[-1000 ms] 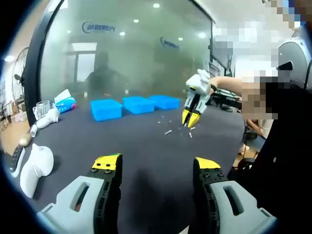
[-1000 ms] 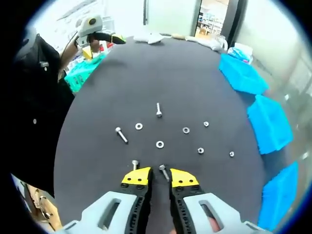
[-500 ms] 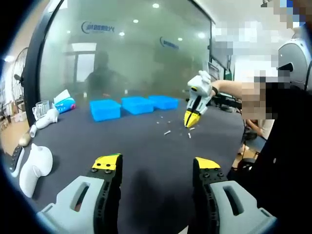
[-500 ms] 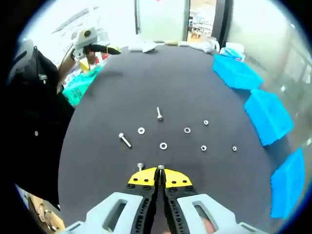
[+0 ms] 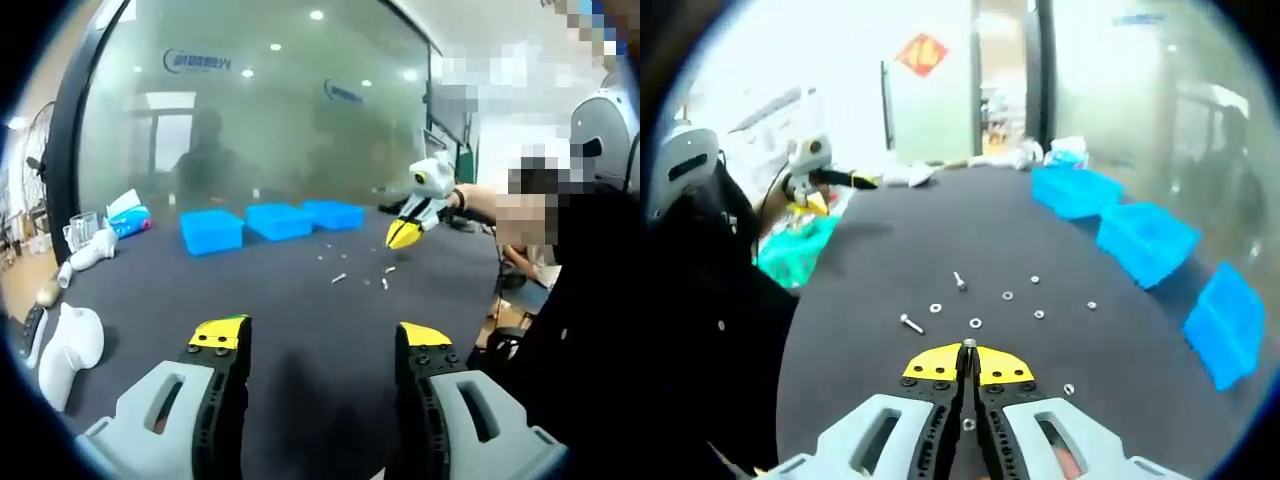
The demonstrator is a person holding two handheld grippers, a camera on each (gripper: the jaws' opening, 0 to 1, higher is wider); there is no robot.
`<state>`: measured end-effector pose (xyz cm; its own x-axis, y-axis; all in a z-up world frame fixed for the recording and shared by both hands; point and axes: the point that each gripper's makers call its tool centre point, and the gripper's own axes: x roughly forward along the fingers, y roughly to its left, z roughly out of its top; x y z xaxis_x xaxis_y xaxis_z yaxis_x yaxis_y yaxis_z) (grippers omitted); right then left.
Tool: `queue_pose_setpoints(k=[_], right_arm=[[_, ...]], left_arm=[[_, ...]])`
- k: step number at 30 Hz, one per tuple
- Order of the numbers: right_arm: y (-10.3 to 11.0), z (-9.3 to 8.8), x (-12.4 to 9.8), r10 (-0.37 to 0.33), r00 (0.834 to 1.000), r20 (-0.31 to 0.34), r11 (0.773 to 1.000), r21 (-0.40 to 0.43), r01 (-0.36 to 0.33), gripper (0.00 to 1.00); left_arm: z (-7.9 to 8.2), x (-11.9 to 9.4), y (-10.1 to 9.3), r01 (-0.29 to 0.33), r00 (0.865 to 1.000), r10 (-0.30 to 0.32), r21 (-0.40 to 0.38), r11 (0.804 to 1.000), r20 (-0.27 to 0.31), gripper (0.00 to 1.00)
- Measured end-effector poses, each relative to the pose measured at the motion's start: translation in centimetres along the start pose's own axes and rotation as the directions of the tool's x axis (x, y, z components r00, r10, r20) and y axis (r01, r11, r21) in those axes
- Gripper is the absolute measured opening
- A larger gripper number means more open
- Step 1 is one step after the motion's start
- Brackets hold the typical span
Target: Sort the screws, nuts, and washers into the corresponding bins
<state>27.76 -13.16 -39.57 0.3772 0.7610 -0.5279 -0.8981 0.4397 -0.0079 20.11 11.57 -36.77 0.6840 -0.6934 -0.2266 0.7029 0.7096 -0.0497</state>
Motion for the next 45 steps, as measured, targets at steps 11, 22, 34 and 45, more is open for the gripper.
queue_pose_setpoints(k=[11,22,34,45], right_arm=[[-1.3,1.1,-4.5,-0.311,0.914,0.260,0.950,0.121,0.289,0.01],[0.1,1.7,-6.9,-0.454,0.812,0.366,0.891,0.194,0.411,0.01],[-3.9,4.1,-10.0,-0.593,0.693,0.409,0.803,0.242,0.545,0.01],[-13.1,5.5,-11.8,-0.707,0.592,0.387,0.707,0.347,0.616,0.01]], left_arm=[[1.1,0.5,-0.3,-0.012,0.999,0.012,0.018,1.000,0.035,0.56],[2.7,0.4,0.3,-0.055,0.993,0.055,-0.004,0.998,0.108,0.56],[2.8,0.1,0.6,-0.071,0.990,0.072,-0.016,0.997,0.121,0.56],[2.7,0.1,1.0,-0.080,0.990,0.082,-0.019,0.997,0.118,0.56]])
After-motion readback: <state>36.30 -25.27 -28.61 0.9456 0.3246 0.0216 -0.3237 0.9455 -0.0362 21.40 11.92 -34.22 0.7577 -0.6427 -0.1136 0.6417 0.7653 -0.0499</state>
